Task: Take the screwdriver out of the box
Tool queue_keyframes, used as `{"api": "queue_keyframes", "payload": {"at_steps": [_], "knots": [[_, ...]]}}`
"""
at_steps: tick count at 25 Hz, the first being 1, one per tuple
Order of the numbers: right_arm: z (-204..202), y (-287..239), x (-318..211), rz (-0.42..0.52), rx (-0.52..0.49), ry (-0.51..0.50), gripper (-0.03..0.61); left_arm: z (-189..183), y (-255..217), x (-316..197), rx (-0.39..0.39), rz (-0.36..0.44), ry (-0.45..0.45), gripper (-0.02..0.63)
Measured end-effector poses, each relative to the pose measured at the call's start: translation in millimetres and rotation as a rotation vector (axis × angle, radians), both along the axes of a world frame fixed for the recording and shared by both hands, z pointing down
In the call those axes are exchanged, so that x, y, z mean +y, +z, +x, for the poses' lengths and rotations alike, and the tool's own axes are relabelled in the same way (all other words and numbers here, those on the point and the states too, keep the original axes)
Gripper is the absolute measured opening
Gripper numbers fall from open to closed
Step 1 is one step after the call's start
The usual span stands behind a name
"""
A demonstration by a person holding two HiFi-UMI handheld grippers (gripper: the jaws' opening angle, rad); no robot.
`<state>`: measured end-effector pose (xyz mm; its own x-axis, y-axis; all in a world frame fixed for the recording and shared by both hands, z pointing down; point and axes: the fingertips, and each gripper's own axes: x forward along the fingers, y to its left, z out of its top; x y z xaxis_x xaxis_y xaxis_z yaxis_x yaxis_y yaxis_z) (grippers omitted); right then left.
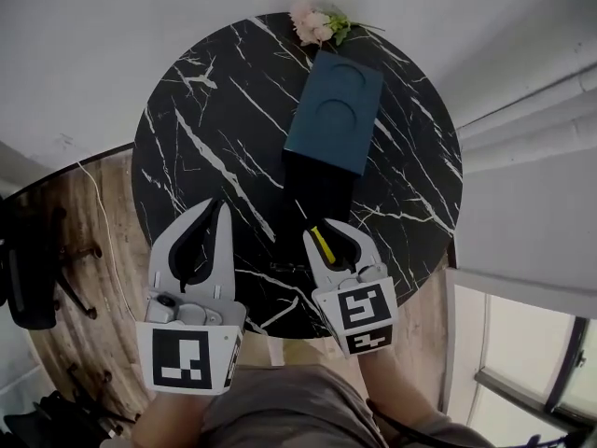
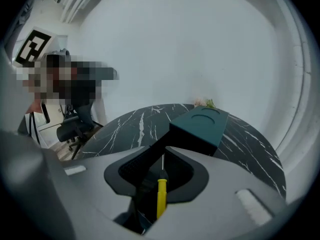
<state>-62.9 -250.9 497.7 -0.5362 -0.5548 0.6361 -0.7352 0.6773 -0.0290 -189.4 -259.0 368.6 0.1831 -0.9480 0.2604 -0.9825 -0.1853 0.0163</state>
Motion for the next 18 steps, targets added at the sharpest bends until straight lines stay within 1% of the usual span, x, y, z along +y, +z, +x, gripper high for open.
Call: {"api": "queue_keyframes", "payload": {"at_steps": [8,13,18], "knots": [[1.4,41.8,-4.5,-0.124,0.110,-0.002,0.123,-8.4,25.4,-20.5,0.030,-0.050,0.002,0.000],[1.7,60.2,-6.9,-0.196,0.164,-0.016,0.140,-11.3,31.7,-35.2,0.039,-0.062,0.005,0.000],[0.3,69.7,-4.3,-0.243,0.250,-0.060,0.130,-13.8,39.2,-47.2,0.054,-0.080,0.008,0.000]]}}
